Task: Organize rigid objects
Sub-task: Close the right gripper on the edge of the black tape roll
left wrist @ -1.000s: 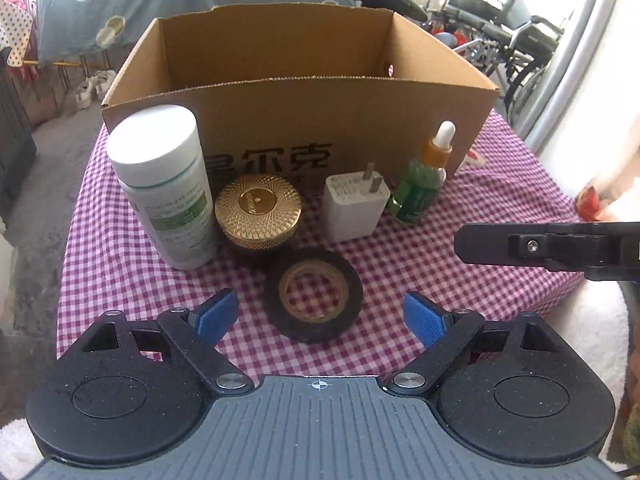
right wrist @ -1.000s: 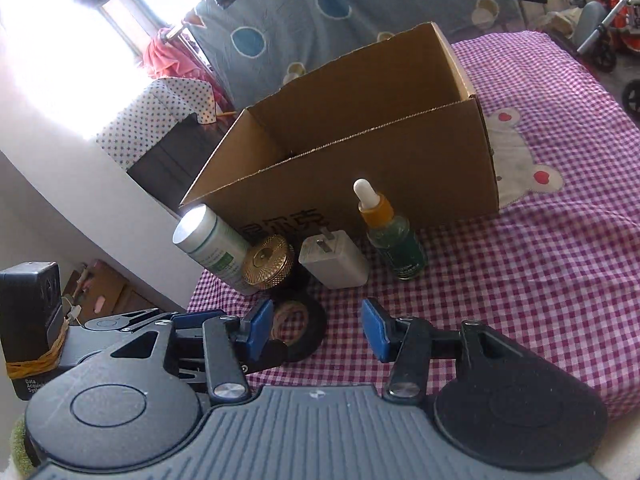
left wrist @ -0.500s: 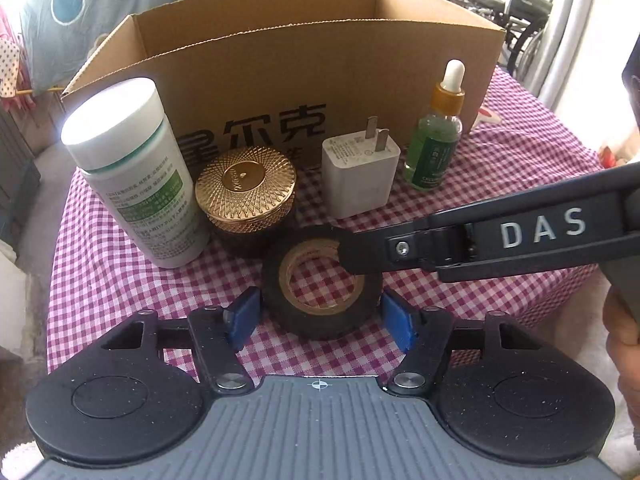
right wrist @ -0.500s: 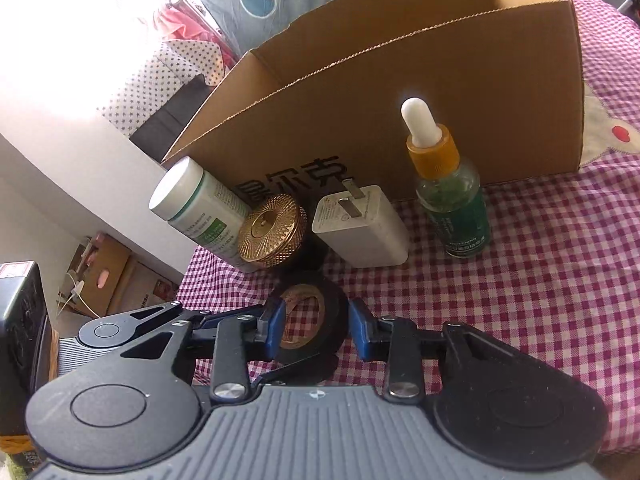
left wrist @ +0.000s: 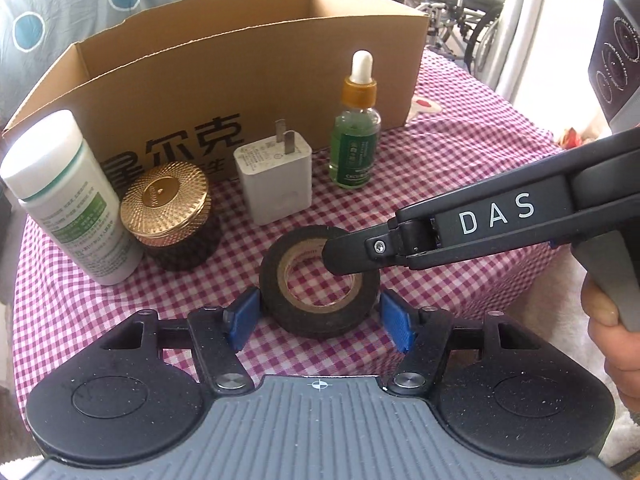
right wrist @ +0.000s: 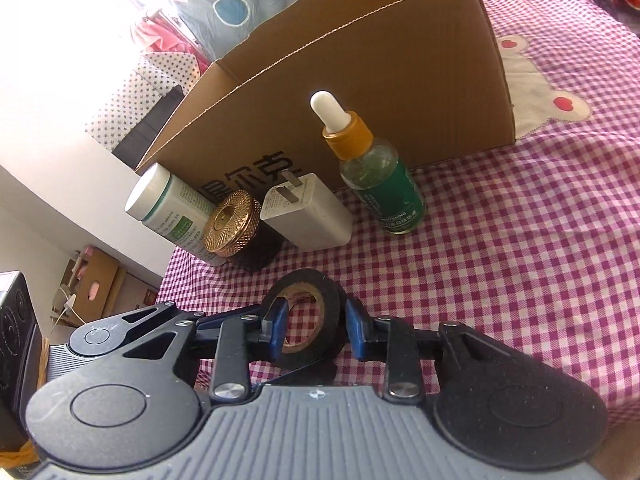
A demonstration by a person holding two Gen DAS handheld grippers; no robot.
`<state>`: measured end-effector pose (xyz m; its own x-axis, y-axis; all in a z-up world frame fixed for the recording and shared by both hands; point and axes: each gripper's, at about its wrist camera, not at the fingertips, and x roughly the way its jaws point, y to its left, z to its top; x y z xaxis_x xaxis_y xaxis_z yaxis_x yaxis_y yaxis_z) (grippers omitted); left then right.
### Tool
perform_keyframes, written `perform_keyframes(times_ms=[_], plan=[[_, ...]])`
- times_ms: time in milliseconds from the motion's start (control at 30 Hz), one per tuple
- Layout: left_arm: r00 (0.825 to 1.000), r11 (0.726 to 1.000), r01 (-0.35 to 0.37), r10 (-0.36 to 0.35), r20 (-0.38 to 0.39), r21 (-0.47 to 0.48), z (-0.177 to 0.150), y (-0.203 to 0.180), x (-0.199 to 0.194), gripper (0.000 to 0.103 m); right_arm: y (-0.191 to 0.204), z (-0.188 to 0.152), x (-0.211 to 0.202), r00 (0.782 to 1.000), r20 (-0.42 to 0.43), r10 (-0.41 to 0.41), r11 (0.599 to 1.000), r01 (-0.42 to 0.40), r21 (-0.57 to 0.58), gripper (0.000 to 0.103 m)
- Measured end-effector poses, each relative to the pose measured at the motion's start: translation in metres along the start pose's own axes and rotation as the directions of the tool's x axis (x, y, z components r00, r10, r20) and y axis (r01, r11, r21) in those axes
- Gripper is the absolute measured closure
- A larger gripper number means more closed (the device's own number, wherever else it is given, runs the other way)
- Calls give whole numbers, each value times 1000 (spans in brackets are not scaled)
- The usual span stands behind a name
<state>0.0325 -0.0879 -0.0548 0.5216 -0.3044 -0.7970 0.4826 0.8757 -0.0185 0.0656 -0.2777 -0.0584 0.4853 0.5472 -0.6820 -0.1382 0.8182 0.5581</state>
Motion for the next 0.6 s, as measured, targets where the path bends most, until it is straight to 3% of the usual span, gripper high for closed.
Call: perform_keyframes(times_ms=[233,367,600], plan=[[1000,1000,-9,9,-1,24,1,-4,1,37,-3,-3,-2,1000,4,-12,1000,12,8,69],[1000,1000,-18,18,-9,25,3,-1,5,29,1,-2,-2,1000,7,-23,1000,23,-16,69],[1000,1000,-13,13,-1,18,5,1,9,30,6,-1,2,999,6,-39,998,39,-42,69]])
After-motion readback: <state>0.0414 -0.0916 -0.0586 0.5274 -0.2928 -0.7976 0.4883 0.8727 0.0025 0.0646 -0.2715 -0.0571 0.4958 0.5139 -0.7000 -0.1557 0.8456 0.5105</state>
